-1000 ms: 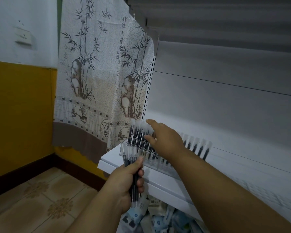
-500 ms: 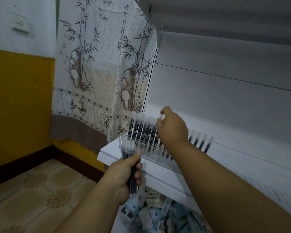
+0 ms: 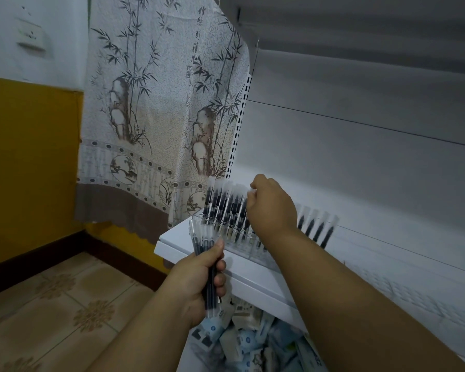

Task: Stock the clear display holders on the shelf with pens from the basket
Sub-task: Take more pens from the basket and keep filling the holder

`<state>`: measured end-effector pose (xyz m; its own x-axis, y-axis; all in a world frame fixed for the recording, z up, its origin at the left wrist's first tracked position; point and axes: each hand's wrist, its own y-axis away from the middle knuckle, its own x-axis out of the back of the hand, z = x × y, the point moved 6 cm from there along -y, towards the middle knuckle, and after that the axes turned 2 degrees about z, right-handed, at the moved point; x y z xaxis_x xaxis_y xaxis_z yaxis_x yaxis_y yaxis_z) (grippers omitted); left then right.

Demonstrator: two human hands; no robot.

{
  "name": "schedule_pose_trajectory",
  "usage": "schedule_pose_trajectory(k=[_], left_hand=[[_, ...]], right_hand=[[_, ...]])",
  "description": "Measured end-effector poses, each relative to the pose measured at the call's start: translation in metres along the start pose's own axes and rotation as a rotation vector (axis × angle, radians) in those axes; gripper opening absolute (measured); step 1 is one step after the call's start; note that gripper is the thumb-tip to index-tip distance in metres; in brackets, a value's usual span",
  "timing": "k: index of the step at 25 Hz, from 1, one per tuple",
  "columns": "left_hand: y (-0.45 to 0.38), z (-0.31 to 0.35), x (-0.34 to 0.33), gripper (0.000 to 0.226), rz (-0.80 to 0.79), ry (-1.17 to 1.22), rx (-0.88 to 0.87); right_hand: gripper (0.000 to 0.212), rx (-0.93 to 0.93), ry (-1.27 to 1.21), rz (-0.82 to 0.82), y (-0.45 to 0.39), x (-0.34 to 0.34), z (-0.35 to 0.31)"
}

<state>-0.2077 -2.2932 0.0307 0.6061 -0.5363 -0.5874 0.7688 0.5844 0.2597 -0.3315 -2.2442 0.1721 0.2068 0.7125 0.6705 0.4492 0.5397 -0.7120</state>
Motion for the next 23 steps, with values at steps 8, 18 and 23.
schedule_pose_trajectory(k=[8,18,23], left_hand=[[0.002,-0.004,-0.001,0.027,0.005,0.014,0.008],[-0.002,0.004,-0.010,0.027,-0.028,0.002,0.002],[0.004,0.006,-0.026,0.038,-0.119,-0.060,-0.001]], right_hand=[[0.010,-0.137,-0.077,-0.059,-0.012,0.002,0.012],[0.021,-0.123,-0.189,-0.022,-0.003,0.016,0.009],[0.013,-0.312,-0.649,-0.577,0.037,-0.009,-0.007]])
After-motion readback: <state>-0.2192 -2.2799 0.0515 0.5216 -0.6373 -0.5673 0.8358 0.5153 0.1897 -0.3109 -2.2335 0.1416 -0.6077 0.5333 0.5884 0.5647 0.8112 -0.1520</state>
